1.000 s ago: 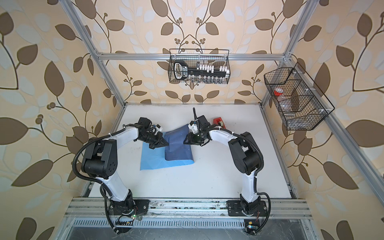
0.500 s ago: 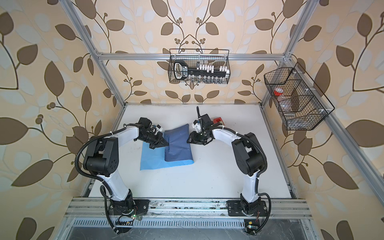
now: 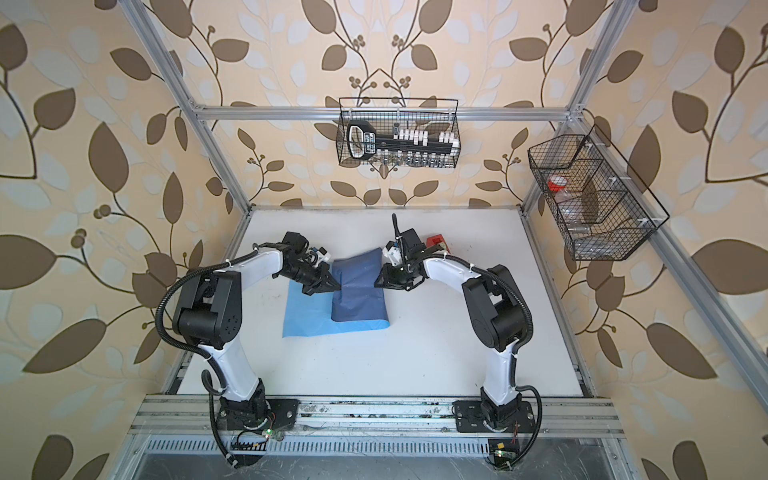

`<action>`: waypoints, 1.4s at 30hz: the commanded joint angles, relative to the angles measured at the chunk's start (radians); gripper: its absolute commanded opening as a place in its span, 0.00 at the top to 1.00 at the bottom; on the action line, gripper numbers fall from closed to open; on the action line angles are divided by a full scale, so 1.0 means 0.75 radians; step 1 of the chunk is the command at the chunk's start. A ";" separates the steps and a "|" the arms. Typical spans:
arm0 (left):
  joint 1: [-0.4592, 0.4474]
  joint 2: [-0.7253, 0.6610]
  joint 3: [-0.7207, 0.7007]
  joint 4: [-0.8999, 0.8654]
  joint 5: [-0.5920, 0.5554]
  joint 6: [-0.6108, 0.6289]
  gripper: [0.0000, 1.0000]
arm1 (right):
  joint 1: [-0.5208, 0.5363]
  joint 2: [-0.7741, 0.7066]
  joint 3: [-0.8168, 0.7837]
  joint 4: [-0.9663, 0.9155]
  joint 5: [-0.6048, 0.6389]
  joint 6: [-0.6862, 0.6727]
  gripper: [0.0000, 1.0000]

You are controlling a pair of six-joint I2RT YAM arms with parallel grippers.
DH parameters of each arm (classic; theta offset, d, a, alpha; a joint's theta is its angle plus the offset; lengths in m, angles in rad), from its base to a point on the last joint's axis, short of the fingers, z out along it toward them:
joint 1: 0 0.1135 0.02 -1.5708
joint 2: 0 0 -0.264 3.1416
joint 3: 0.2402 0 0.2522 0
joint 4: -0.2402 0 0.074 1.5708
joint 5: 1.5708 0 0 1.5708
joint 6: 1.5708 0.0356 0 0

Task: Wrap a gift box in wrapping paper
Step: Smooth out the wrapping paper on the gift box.

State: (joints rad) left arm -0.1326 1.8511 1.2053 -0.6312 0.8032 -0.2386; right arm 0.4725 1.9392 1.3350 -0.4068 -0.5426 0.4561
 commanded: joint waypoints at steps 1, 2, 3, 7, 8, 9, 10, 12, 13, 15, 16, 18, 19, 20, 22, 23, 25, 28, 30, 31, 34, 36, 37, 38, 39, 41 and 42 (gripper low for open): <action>-0.052 0.116 -0.007 -0.056 -0.214 0.033 1.00 | -0.005 -0.012 0.037 -0.045 -0.004 0.024 0.63; -0.052 0.122 -0.001 -0.061 -0.214 0.036 1.00 | -0.003 -0.005 0.050 -0.053 0.006 0.023 0.61; -0.053 0.126 0.004 -0.064 -0.214 0.036 1.00 | -0.003 0.009 0.063 -0.064 0.013 0.025 0.59; -0.052 0.123 0.009 -0.069 -0.210 0.036 1.00 | 0.022 0.070 0.074 -0.080 0.028 0.012 0.54; -0.052 0.119 0.009 -0.069 -0.210 0.037 1.00 | 0.026 0.080 0.067 -0.075 0.035 0.010 0.54; -0.052 0.117 0.007 -0.066 -0.210 0.037 1.00 | 0.028 0.087 0.054 -0.067 0.042 0.012 0.54; -0.052 0.115 0.005 -0.065 -0.208 0.037 1.00 | 0.029 0.092 0.038 -0.058 0.049 0.013 0.54; -0.052 0.113 0.007 -0.065 -0.208 0.037 1.00 | 0.031 0.094 0.007 -0.044 0.066 0.010 0.56; -0.052 0.113 0.009 -0.066 -0.208 0.037 1.00 | 0.030 0.094 -0.009 -0.042 0.078 0.006 0.56; -0.052 0.111 0.015 -0.072 -0.206 0.037 1.00 | 0.031 0.092 -0.033 -0.042 0.099 -0.001 0.57; -0.052 0.109 0.020 -0.076 -0.206 0.037 1.00 | 0.028 0.088 -0.044 -0.041 0.110 -0.006 0.57; -0.052 0.100 0.032 -0.085 -0.206 0.037 1.00 | 0.026 0.076 -0.068 -0.037 0.129 -0.009 0.57; -0.053 0.093 0.039 -0.089 -0.206 0.036 1.00 | 0.028 0.068 -0.079 -0.034 0.138 -0.011 0.58; -0.052 0.086 0.045 -0.092 -0.206 0.033 1.00 | 0.025 0.062 -0.087 -0.033 0.144 -0.011 0.58; -0.052 0.064 0.057 -0.100 -0.205 0.026 0.99 | 0.021 0.052 -0.104 -0.028 0.158 -0.011 0.58; -0.052 0.053 0.061 -0.104 -0.203 0.024 0.98 | 0.020 0.050 -0.109 -0.028 0.161 -0.011 0.58; -0.052 0.019 0.075 -0.114 -0.202 0.019 0.93 | 0.016 0.044 -0.117 -0.025 0.168 -0.009 0.58; -0.052 -0.039 0.116 -0.153 -0.209 0.026 0.79 | 0.010 0.036 -0.119 -0.020 0.181 -0.009 0.58; -0.052 -0.084 0.152 -0.197 -0.214 0.045 0.65 | 0.006 0.033 -0.119 -0.017 0.183 -0.009 0.59; -0.051 -0.110 0.170 -0.222 -0.218 0.060 0.60 | 0.004 0.031 -0.119 -0.020 0.186 -0.008 0.59; -0.042 -0.195 0.193 -0.274 -0.219 0.093 0.50 | 0.002 0.030 -0.143 -0.024 0.184 -0.017 0.59; -0.034 -0.246 0.173 -0.305 -0.227 0.112 0.45 | 0.000 0.027 -0.150 -0.030 0.183 -0.023 0.59; -0.030 -0.251 0.172 -0.348 -0.221 0.115 0.43 | 0.000 0.027 -0.149 -0.032 0.184 -0.027 0.59; -0.030 -0.251 0.171 -0.389 -0.194 0.121 0.42 | 0.000 0.026 -0.148 -0.032 0.183 -0.027 0.59; -0.030 -0.249 0.160 -0.429 -0.161 0.130 0.41 | 0.000 0.027 -0.150 -0.032 0.184 -0.029 0.59; -0.030 -0.254 0.107 -0.459 -0.087 0.115 0.36 | -0.004 0.030 -0.148 -0.032 0.180 -0.029 0.59; -0.031 -0.255 0.070 -0.458 -0.048 0.110 0.33 | -0.002 0.030 -0.147 -0.030 0.178 -0.031 0.59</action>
State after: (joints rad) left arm -0.1619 1.6650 1.3022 -0.8776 0.6857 -0.1745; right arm 0.4736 1.9236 1.2797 -0.3321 -0.5129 0.4702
